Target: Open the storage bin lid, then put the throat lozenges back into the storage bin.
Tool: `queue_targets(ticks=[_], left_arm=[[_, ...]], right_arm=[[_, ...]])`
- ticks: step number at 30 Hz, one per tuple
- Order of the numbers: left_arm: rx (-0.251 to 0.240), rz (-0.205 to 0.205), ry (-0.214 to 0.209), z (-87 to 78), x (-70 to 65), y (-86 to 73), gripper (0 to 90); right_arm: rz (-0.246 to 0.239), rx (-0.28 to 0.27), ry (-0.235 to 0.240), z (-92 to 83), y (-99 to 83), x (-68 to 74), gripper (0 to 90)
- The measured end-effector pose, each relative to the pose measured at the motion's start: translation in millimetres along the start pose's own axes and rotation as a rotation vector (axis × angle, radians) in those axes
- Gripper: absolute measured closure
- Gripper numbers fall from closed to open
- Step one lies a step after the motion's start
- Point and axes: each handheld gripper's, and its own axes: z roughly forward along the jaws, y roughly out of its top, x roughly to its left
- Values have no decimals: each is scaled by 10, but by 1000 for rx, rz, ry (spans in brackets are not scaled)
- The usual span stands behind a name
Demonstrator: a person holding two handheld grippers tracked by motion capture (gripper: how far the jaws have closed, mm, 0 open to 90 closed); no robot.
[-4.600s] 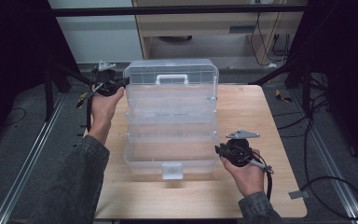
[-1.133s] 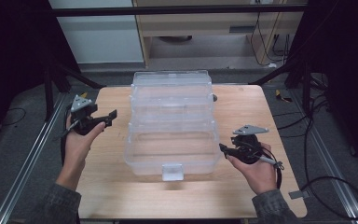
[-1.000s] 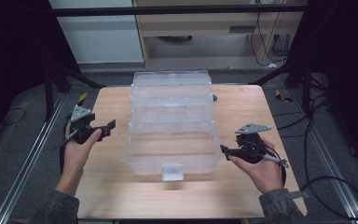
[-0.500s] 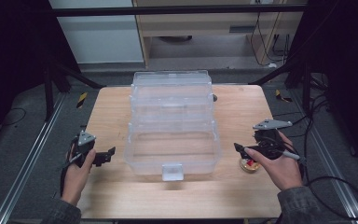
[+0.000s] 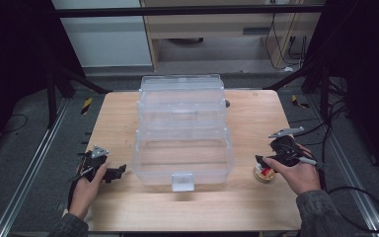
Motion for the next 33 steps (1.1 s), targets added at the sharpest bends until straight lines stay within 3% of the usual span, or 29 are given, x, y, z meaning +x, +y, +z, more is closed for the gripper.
queue_targets(ticks=[7, 13, 20, 28, 33], left_arm=[[55, 14, -4, 90, 15, -43, 49], [46, 18, -14, 110, 16, -57, 17], [-11, 19, -21, 152, 39, -89, 0], [-11, 19, -21, 155, 39, -87, 0], [-12, 19, -22, 156, 39, -86, 0]], right_arm=[[-26, 58, 1, 109, -5, -22, 178], [-15, 111, 3, 174, -67, -71, 175], [-1, 128, 6, 218, -144, -133, 127], [11, 151, 10, 261, -221, -186, 86], [-5, 171, 21, 288, -267, -174, 114]])
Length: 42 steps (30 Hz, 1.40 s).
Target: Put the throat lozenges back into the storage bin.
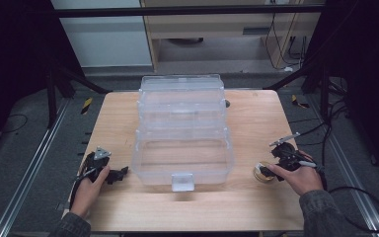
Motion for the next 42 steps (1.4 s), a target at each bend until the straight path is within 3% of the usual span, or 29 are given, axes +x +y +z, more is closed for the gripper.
queue_targets(ticks=[13, 28, 42], left_arm=[[4, 6, -6, 0, 3, 3, 0], [4, 9, -10, 2, 3, 4, 0], [2, 11, -14, 5, 2, 6, 0]], right_arm=[[-26, 48, 3, 103, -8, 62, 88], [-47, 139, 18, 387, 44, 125, 103], [-46, 162, 34, 439, 54, 118, 158]])
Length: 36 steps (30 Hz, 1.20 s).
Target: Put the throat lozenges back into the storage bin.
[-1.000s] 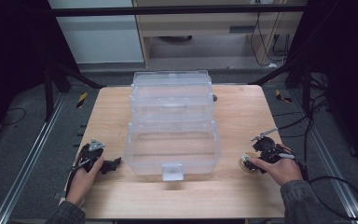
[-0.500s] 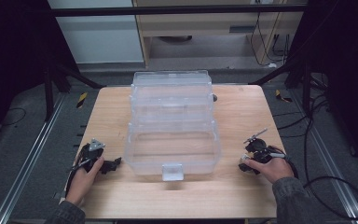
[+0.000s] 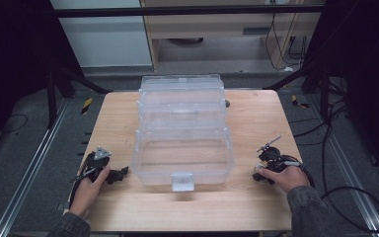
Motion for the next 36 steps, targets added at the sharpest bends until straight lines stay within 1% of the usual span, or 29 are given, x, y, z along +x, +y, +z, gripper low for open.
queue_targets(ticks=[4, 7, 8, 11, 14, 15, 16, 19, 28, 30, 36], left_arm=[[0, 0, 0, 0, 0, 0, 0], [0, 0, 0, 0, 0, 0, 0], [0, 0, -1, 0, 0, 0, 0], [0, 5, 0, 0, 2, 1, 0], [-1, 4, 0, 1, 2, 1, 0], [0, 5, 0, 0, 2, 2, 0], [-1, 4, 0, 1, 2, 1, 0], [-1, 5, 0, 1, 2, 2, 0], [-1, 5, 0, 1, 2, 2, 0], [-1, 4, 0, 1, 2, 2, 0], [-1, 5, 0, 1, 2, 2, 0]], right_arm=[[-2, 0, -3, 9, 3, -1, 158], [-1, -5, 2, 1, 2, -10, 193], [8, -5, 6, -5, 1, -11, 200], [-5, -8, 3, -7, -7, -14, 204], [-8, -12, 3, -19, -10, -15, 206], [-2, -12, 6, -24, -9, -12, 206], [-12, -18, -3, -30, -11, -13, 206], [-7, -20, -4, -67, -3, -12, 207], [-39, -42, -19, -215, 42, 7, 207], [-38, -51, -21, -256, 53, 12, 207], [-58, -63, -32, -363, 71, 19, 207]])
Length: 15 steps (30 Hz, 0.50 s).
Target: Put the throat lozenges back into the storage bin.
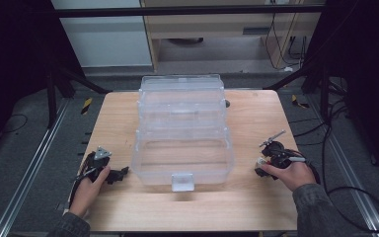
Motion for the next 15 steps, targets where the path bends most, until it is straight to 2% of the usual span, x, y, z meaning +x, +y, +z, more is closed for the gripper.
queue_targets(ticks=[15], left_arm=[[0, 4, -3, 3, 1, 4, 0]], right_arm=[[-67, -52, -8, -391, 158, 88, 207]])
